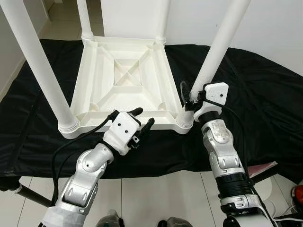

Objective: Building children table

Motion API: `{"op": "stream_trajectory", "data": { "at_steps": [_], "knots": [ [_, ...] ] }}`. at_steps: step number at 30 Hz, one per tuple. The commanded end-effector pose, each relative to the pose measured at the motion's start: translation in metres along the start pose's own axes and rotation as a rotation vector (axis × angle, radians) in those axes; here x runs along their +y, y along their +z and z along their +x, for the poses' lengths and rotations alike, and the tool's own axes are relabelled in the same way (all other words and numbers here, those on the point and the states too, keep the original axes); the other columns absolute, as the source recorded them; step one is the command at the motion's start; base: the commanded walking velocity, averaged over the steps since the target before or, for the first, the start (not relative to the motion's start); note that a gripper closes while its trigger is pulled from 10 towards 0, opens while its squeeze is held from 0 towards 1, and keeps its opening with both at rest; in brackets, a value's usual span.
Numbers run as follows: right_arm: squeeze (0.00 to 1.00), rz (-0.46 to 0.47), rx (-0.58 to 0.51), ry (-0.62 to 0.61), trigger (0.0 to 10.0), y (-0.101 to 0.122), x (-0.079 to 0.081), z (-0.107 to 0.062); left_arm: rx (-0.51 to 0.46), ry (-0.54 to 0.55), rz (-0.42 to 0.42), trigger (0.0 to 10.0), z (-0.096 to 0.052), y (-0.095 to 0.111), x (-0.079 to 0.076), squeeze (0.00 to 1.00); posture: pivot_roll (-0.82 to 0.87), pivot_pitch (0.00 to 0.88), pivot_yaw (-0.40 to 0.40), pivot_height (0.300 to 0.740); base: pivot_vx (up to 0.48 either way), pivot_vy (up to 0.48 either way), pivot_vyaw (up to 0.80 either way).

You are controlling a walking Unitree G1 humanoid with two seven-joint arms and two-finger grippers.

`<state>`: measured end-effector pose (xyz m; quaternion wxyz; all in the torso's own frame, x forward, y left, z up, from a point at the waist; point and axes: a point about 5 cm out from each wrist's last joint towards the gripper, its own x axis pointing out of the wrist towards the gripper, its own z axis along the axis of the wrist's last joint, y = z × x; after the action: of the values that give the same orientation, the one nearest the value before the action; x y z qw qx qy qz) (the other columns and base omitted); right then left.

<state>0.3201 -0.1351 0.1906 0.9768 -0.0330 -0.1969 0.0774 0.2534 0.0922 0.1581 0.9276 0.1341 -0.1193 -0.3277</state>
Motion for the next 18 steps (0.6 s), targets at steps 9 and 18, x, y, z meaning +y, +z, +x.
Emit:
{"op": "stream_trajectory", "data": {
  "at_steps": [9, 18],
  "knots": [
    [0.0, -0.021, -0.042, -0.026, 10.0, 0.015, 0.0, 0.004, 0.049, -0.081, 0.001, 10.0, -0.007, -0.009, -0.007, 0.0, 0.09, 0.0, -0.074, 0.74, 0.0, 0.0, 0.0],
    [0.0, -0.027, 0.117, -0.156, 10.0, -0.002, -0.002, -0.007, 0.085, -0.13, 0.049, 10.0, -0.011, -0.01, 0.007, 0.0, 0.08, 0.0, -0.073, 0.74, 0.0, 0.0, 0.0]
  ]
}}
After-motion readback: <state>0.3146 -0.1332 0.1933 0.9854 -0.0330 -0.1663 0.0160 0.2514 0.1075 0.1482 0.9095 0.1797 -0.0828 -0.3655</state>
